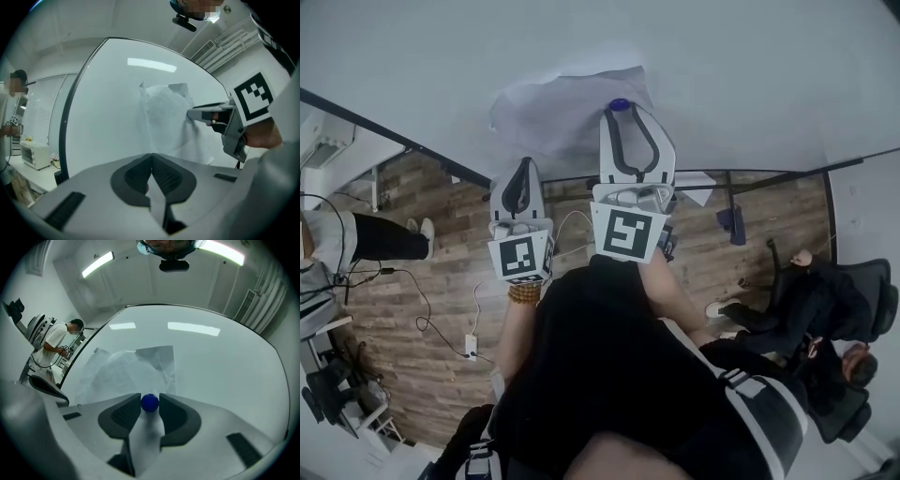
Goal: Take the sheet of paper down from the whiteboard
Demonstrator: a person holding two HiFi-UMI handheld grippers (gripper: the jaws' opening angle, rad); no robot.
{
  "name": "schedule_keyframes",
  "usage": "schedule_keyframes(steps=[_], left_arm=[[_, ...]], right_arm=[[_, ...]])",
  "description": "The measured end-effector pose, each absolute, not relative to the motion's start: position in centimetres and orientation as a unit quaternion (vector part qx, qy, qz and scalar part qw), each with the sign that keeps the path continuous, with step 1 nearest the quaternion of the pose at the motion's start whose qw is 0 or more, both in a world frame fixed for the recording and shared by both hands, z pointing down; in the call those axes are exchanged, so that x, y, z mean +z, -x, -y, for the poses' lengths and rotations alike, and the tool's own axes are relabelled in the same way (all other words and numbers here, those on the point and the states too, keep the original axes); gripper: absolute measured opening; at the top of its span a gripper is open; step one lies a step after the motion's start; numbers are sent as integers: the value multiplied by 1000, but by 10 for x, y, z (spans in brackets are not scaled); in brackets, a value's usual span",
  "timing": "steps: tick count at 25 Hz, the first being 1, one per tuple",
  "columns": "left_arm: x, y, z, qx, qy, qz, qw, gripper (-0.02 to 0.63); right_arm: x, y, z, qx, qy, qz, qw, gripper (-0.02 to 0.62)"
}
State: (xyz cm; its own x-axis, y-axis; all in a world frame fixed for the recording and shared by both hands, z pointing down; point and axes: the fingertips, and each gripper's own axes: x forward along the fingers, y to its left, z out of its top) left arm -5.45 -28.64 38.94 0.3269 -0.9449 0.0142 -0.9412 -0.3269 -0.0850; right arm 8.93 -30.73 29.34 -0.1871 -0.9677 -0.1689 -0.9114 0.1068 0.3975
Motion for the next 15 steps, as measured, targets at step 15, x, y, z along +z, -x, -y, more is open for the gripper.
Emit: schedule_keyframes(steps=[15], left_arm=[[392,56,287,-27,810,-585,27,12]], right_arm=[[294,-89,312,-214,-628,745,70,124]])
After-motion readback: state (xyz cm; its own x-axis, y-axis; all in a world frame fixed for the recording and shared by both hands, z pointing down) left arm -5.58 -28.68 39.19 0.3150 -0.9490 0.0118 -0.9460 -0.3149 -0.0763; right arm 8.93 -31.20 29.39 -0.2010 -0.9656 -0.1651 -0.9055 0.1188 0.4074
